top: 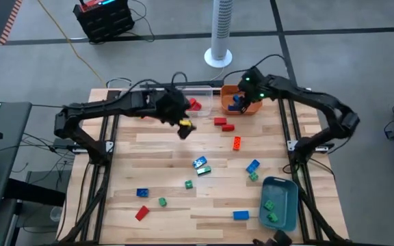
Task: Sort blocks
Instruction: Put the green game piece into the blue bin
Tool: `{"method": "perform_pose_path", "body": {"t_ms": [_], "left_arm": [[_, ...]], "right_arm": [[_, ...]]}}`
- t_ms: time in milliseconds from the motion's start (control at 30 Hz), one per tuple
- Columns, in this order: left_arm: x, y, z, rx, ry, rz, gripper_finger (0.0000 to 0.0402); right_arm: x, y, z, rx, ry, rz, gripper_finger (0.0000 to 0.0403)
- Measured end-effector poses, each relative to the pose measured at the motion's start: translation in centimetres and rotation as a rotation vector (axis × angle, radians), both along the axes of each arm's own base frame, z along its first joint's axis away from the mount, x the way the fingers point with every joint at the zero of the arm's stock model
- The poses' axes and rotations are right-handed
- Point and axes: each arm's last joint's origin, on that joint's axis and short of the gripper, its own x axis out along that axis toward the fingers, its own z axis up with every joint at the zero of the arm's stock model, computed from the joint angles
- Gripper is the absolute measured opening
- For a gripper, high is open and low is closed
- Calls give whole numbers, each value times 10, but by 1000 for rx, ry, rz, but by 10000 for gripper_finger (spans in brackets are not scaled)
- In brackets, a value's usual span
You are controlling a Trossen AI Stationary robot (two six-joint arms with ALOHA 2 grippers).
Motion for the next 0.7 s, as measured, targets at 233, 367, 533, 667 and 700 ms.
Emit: {"method": "perform_pose_path", "body": {"t_ms": [233, 367, 533, 667, 700], "left_arm": [[27, -29, -45, -59, 188, -127, 313], [49, -38, -80, -87, 286, -131, 313], [71, -38, -122, -117, 373, -98, 313], [80, -46, -133, -149, 385, -156, 313], [83, -51, -131, -150, 369, -188, 313]], "right_arm": [[-23, 58, 56, -36, -187, 39, 212], [-25, 91, 72, -29, -277, 103, 208], [-23, 118, 80, -68, -306, 136, 203], [-21, 130, 81, -62, -314, 143, 199], [-21, 132, 80, -59, -305, 149, 198]]}}
